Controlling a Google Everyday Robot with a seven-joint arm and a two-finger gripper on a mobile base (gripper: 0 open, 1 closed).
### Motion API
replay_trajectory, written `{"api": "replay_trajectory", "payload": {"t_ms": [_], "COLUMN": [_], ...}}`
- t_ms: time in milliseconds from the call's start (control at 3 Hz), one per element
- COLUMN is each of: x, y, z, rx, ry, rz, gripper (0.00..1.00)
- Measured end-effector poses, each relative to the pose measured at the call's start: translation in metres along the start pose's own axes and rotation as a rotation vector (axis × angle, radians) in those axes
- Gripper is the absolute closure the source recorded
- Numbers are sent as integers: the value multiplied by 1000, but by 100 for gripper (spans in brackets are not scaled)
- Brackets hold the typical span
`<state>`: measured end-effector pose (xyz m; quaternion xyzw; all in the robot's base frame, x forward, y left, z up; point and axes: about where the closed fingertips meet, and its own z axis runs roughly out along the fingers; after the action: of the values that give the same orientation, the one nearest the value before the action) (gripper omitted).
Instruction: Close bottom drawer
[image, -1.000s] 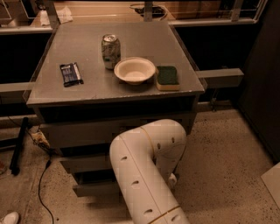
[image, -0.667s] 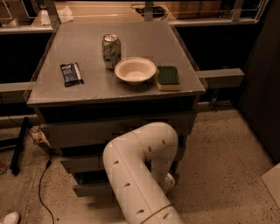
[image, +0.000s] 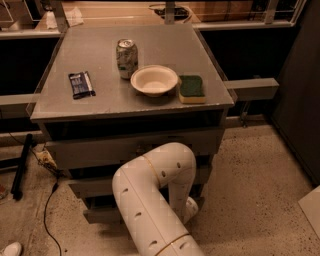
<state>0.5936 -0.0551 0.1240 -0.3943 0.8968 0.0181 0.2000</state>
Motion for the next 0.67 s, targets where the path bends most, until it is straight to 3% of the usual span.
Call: {"api": "replay_trajectory", "payload": {"t_ms": [667], "x": [-10], "y": [-10], "z": [8], "rx": [30], "ry": [-21], "rz": [6], "gripper": [100]}}
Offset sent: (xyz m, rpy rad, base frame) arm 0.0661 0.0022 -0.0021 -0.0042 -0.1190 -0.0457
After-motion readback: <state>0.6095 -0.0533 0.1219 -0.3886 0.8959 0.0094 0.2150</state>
